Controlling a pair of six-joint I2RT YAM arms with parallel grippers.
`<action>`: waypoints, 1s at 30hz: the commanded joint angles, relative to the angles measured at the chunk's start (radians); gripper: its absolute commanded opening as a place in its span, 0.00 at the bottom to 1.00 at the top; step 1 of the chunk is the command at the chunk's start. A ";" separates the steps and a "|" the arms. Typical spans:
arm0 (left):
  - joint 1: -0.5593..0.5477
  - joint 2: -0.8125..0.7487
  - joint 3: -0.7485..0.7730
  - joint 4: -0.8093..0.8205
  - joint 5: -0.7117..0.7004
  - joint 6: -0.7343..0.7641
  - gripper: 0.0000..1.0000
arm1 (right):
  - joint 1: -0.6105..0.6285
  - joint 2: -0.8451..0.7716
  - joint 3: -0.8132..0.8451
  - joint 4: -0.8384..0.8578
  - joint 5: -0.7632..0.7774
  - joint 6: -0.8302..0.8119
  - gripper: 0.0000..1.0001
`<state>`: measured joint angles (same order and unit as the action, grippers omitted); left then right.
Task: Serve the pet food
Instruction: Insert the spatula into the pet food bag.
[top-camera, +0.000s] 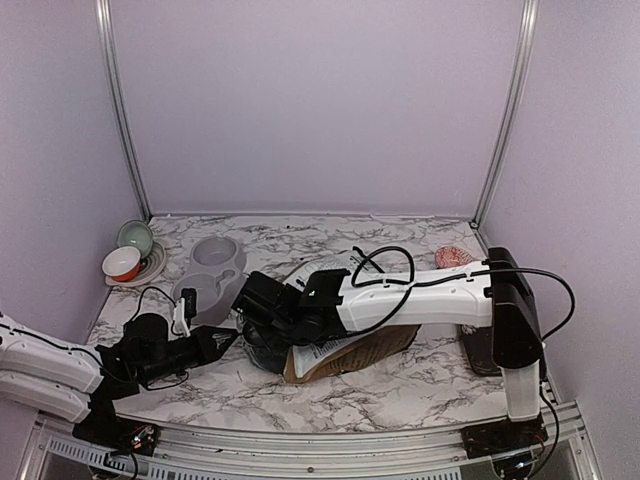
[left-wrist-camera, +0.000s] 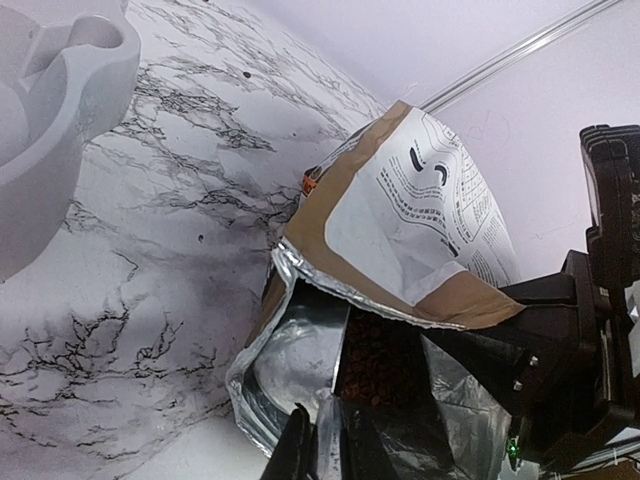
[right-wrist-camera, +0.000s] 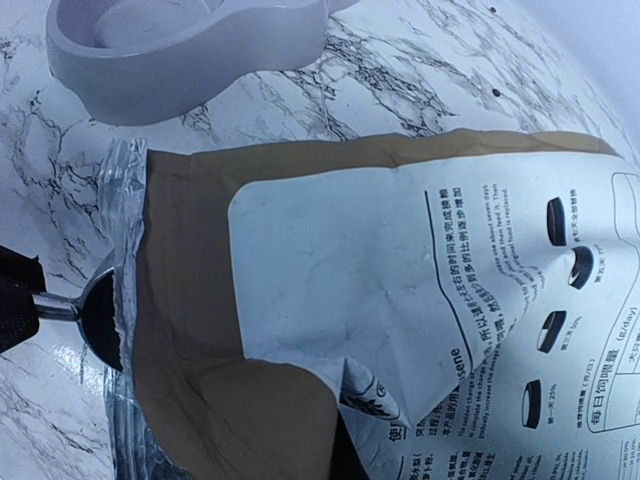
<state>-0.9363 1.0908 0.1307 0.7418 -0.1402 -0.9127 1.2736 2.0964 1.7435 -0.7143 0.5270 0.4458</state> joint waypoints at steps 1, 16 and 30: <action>-0.005 0.051 -0.007 0.065 -0.085 -0.007 0.00 | -0.004 0.014 0.017 0.064 0.024 0.021 0.00; -0.034 0.136 0.029 0.046 -0.095 0.128 0.00 | -0.026 0.004 0.023 0.062 0.037 0.033 0.00; -0.059 0.174 0.051 0.044 -0.085 0.094 0.00 | -0.026 0.019 0.028 0.059 0.030 0.021 0.00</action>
<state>-0.9951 1.2629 0.1673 0.8078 -0.1951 -0.8021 1.2587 2.0968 1.7435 -0.7025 0.5320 0.4671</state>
